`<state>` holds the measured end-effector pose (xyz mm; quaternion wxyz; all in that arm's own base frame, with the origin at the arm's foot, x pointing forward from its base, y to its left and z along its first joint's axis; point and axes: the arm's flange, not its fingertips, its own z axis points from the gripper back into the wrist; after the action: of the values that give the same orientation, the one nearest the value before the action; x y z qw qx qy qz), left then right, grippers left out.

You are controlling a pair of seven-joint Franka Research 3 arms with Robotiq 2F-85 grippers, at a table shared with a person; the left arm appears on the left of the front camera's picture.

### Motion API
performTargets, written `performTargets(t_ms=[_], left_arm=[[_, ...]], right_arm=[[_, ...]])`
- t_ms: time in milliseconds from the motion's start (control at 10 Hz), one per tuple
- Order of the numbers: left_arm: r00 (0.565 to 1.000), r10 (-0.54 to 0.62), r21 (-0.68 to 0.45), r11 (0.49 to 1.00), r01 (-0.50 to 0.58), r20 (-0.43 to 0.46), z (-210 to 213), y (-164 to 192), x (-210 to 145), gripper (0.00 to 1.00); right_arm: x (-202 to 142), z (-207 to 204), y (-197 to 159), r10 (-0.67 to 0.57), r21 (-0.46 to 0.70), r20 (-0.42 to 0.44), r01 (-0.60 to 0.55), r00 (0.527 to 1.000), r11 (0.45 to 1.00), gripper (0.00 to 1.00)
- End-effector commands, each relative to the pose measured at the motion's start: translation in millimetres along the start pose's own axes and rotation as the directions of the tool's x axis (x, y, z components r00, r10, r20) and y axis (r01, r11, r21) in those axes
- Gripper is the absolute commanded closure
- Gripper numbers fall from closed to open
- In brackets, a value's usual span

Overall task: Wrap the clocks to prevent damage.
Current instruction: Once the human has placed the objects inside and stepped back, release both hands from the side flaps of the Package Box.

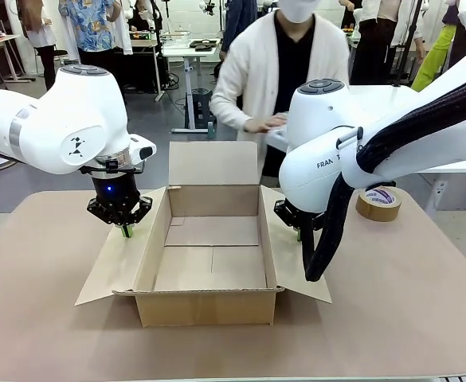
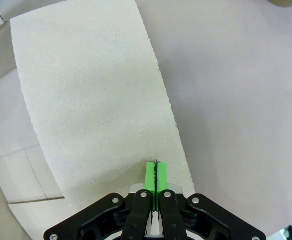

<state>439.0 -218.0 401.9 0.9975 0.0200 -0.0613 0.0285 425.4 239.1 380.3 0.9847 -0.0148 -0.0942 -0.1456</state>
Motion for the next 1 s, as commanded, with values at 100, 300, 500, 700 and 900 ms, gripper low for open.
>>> performTargets(t_ms=[100,300,500,700,900], left_arm=[[1.0,-0.003,0.008,1.0,0.003,-0.006,-0.7,0.3,0.2,1.0],[1.0,-0.003,0.008,1.0,0.003,-0.006,-0.7,0.3,0.2,1.0],[1.0,-0.003,0.008,1.0,0.003,-0.006,-0.7,0.3,0.2,1.0],[1.0,-0.003,0.008,1.0,0.003,-0.006,-0.7,0.3,0.2,1.0],[1.0,-0.003,0.008,1.0,0.003,-0.006,-0.7,0.3,0.2,1.0]], right_arm=[[-0.1,-0.4,-0.2,0.001,-0.003,0.002,-0.001,1.0,1.0,0.99],[-0.1,-0.4,-0.2,0.001,-0.003,0.002,-0.001,1.0,1.0,0.99],[-0.1,-0.4,-0.2,0.001,-0.003,0.002,-0.001,1.0,1.0,0.99],[-0.1,-0.4,-0.2,0.001,-0.003,0.002,-0.001,1.0,1.0,0.99],[-0.1,-0.4,-0.2,0.001,-0.003,0.002,-0.001,1.0,1.0,0.99]])
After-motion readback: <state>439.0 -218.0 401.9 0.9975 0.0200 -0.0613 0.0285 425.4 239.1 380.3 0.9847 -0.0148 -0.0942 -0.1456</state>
